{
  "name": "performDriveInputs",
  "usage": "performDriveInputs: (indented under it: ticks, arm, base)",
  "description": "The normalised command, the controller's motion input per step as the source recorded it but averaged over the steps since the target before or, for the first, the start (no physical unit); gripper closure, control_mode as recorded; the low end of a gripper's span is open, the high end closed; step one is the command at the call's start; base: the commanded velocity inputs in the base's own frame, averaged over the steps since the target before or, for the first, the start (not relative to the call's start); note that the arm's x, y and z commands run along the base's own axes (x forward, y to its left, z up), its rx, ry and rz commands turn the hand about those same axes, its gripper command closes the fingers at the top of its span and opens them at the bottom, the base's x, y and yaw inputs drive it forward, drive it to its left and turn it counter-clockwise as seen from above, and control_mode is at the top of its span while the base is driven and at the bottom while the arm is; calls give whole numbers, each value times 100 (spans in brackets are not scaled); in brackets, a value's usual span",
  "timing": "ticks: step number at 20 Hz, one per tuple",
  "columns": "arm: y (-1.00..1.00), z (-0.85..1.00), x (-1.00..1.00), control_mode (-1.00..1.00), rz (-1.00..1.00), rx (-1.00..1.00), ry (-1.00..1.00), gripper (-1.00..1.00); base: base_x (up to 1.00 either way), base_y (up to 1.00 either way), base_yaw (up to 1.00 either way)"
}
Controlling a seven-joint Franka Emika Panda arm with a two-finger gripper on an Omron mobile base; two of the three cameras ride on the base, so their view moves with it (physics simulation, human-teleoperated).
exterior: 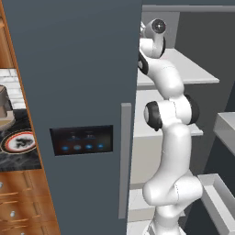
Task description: Place the steak on the counter behind the older steak on the same shelf of the fridge to maintain FIFO order. Close the fridge door when finished.
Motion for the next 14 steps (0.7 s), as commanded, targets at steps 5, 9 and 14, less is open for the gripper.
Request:
performDriveInputs:
  ticks: [5,9,14]
  arm:
    - [-1,0,4,-100,0,0,2,-100]
    - [-3,0,-20,-100,0,0,0,-100]
    - [11,-3,-76,-100,0,-1,-3,-100]
  base:
    - [0,0,0]
    - [0,0,0]
    - [0,0,0]
